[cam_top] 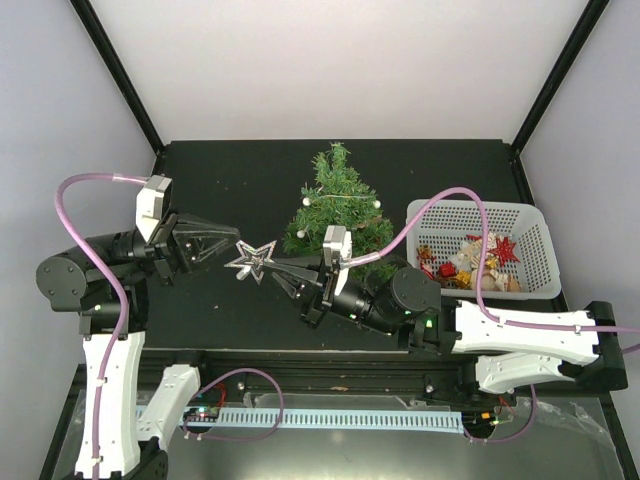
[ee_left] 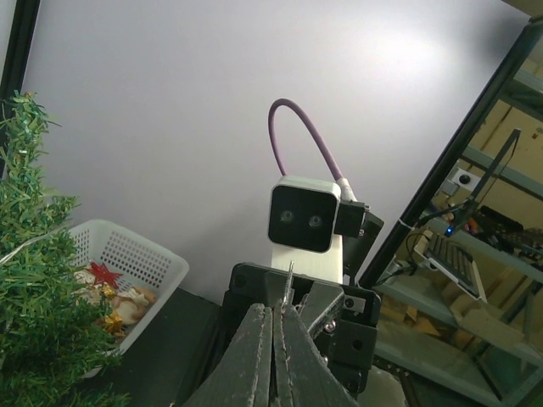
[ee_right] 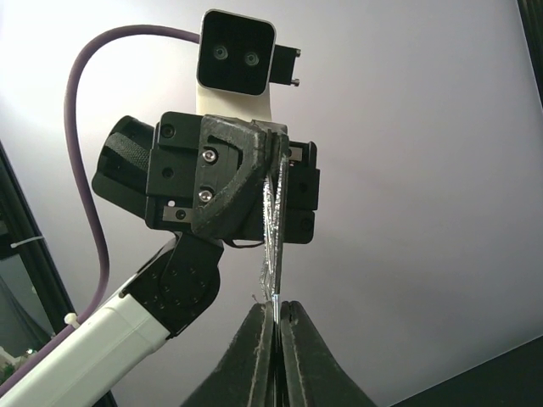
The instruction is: Decorate the small christmas tree
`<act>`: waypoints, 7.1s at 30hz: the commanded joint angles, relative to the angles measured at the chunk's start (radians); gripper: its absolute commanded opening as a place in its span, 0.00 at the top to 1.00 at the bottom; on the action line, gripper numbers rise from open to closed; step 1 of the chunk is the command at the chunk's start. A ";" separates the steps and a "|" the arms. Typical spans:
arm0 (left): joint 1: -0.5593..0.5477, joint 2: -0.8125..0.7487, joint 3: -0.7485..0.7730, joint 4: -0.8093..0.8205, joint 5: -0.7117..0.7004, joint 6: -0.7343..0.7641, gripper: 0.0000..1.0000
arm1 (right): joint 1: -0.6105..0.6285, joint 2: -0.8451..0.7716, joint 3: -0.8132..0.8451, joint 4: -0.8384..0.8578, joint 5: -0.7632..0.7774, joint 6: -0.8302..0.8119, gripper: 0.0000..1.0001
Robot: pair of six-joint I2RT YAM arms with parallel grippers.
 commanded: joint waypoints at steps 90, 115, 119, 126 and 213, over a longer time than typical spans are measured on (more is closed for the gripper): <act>0.078 0.018 0.034 -1.557 -0.340 1.718 0.18 | -0.383 0.350 1.173 -1.352 0.387 -0.173 0.99; 0.077 0.021 0.028 -1.561 -0.337 1.730 0.18 | -0.393 0.337 1.115 -1.396 0.340 -0.089 0.99; 0.078 0.018 0.026 -1.561 -0.334 1.724 0.18 | -0.393 0.322 1.085 -1.400 0.340 -0.077 0.99; 0.077 0.012 0.029 -1.558 -0.334 1.716 0.18 | -0.392 0.309 1.071 -1.399 0.337 -0.068 0.99; -0.038 0.431 0.129 -1.383 -0.569 1.651 0.19 | -1.414 0.236 -0.163 -1.187 -0.100 0.476 0.22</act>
